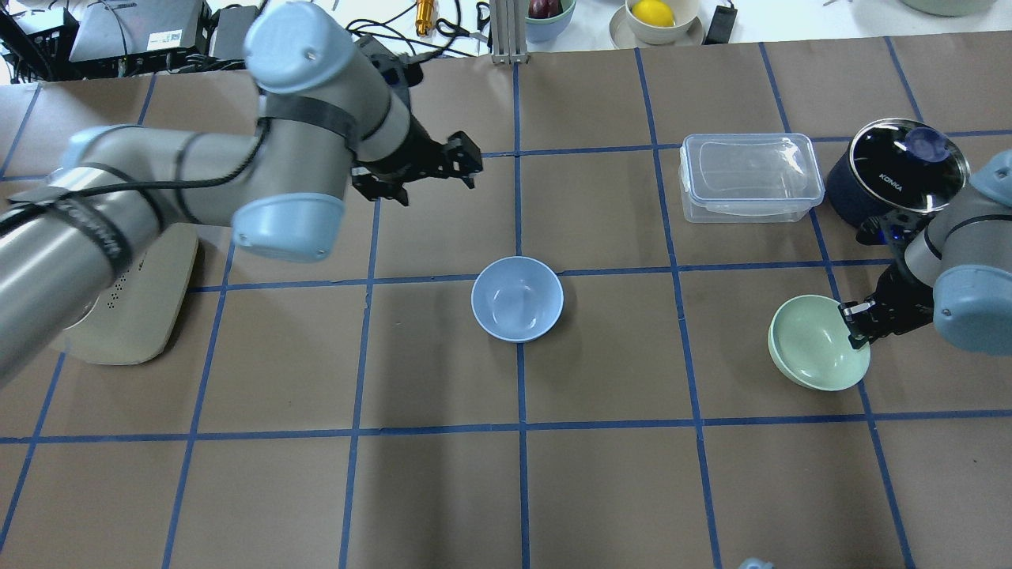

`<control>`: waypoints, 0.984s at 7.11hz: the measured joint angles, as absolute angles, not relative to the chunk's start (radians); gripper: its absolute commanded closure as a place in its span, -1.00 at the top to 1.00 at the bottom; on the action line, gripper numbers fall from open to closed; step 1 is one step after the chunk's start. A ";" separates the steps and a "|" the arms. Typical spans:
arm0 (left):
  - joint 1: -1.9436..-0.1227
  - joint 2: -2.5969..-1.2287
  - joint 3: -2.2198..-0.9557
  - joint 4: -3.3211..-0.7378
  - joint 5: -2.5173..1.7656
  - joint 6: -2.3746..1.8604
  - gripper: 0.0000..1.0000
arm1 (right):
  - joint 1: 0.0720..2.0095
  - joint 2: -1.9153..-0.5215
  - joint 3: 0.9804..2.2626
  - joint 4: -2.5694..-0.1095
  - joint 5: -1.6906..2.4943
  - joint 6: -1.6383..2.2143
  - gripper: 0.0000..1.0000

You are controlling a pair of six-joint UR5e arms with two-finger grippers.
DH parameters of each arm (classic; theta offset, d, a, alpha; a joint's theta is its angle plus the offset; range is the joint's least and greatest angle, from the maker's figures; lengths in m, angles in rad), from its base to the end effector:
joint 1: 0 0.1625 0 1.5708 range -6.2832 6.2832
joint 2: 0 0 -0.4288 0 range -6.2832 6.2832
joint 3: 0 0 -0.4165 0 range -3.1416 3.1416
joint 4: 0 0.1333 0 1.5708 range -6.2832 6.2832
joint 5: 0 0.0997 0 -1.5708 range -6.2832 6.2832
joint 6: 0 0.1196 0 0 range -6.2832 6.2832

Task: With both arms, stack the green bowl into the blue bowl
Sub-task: 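Release blue bowl with left gripper while right gripper lifts green bowl over it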

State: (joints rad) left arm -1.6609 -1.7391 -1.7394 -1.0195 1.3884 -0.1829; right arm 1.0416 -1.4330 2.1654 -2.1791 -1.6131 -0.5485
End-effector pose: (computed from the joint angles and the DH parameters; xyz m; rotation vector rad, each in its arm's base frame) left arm -0.2072 -0.5710 0.3538 0.1067 -2.9179 0.2749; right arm -0.1179 -0.4556 0.1778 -0.0341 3.1076 0.1995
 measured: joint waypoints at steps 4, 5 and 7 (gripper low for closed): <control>-1.543 -1.502 -1.712 -1.382 1.522 0.015 1.00 | 1.241 -1.464 2.042 -2.113 -1.449 -0.296 -1.00; -1.534 -1.501 -1.672 -1.422 1.534 0.017 1.00 | 1.347 -1.460 1.998 -2.095 -1.433 -0.158 -1.00; -1.527 -1.534 -1.544 -1.525 1.576 0.018 1.00 | 1.555 -1.441 1.927 -2.088 -1.378 0.104 -1.00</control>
